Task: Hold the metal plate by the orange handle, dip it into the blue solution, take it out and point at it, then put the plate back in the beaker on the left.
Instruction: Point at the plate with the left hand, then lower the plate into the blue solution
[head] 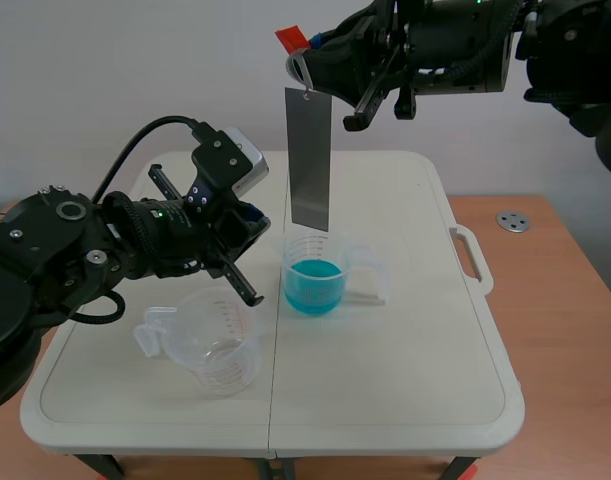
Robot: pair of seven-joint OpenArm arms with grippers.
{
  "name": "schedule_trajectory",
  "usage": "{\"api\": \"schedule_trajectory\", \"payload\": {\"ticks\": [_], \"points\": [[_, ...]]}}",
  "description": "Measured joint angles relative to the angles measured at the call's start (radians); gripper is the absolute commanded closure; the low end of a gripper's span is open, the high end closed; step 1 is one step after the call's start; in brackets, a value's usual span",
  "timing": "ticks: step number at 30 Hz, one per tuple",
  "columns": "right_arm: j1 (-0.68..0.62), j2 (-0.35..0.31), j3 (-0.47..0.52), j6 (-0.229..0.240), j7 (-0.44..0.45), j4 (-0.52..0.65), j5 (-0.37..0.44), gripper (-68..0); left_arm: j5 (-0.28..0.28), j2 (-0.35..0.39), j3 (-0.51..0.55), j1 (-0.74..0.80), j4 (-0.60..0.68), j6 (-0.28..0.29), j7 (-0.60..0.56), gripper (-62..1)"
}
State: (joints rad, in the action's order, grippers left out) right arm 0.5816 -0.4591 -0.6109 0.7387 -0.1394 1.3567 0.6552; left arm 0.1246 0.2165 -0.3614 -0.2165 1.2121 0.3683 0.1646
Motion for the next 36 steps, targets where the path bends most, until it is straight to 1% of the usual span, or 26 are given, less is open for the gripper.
{"api": "schedule_trajectory", "payload": {"ticks": [3, 6, 8, 10, 12, 14, 17, 22, 26, 28, 30, 32, 35, 36], "points": [[0.0, 0.0, 0.0, 0.0, 0.0, 0.0, 0.0, -1.3, 0.0, 0.0, 0.0, 0.0, 0.0, 0.0, 0.03, -6.2], [0.0, 0.0, 0.0, 0.0, 0.0, 0.0, 0.0, -1.3, 0.0, 0.002, 0.0, 0.0, 0.0, -0.005, 0.027, -6.2], [0.0, 0.0, 0.0, 0.0, 0.0, 0.0, 0.0, -1.3, -0.001, 0.002, 0.0, 0.0, 0.0, -0.056, 0.026, -6.2], [0.0, 0.0, 0.0, 0.0, 0.0, 0.0, 0.0, -1.3, -0.001, 0.005, 0.0, 0.001, 0.0, -0.13, 0.025, -6.2], [0.0, 0.0, 0.0, 0.0, 0.0, 0.0, 0.0, -1.3, -0.001, 0.018, 0.004, 0.005, 0.004, -0.177, 0.012, -6.2], [0.0, 0.0, 0.0, 0.0, 0.0, 0.0, 0.0, -1.3, -0.002, 0.045, 0.02, 0.035, 0.034, -0.21, -0.017, -6.2], [0.0, 0.0, 0.0, 0.0, 0.0, 0.0, 0.0, -1.3, -0.002, 0.11, 0.068, 0.116, 0.119, -0.247, -0.06, -6.2], [0.0, 0.002, 0.0, 0.0, 0.001, 0.0, 0.0, -1.3, -0.007, 0.23, 0.184, 0.293, 0.269, -0.29, -0.103, -6.2], [0.0, 0.002, 0.0, 0.0, 0.03, 0.0, -0.015, -1.3, -0.074, 0.312, 0.307, 0.449, 0.358, -0.306, -0.12, -6.2], [0.0, 0.002, 0.0, 0.0, 0.042, 0.0, -0.02, -1.3, -0.106, 0.352, 0.371, 0.534, 0.386, -0.324, -0.143, -6.2], [-0.001, 0.002, 0.0, 0.0, 0.061, 0.0, -0.043, -1.3, -0.131, 0.388, 0.438, 0.619, 0.401, -0.351, -0.163, -6.2], [-0.002, 0.002, 0.0, 0.0, 0.081, 0.0, -0.065, -1.3, -0.164, 0.416, 0.513, 0.704, 0.406, -0.374, -0.182, -6.2], [-0.011, 0.002, 0.0, 0.001, 0.097, 0.0, -0.078, -1.3, -0.199, 0.442, 0.624, 0.827, 0.405, -0.38, -0.193, -6.2], [-0.013, 0.002, 0.0, 0.001, 0.101, 0.0, -0.085, -1.3, -0.201, 0.446, 0.657, 0.866, 0.405, -0.382, -0.193, -6.2]]}}
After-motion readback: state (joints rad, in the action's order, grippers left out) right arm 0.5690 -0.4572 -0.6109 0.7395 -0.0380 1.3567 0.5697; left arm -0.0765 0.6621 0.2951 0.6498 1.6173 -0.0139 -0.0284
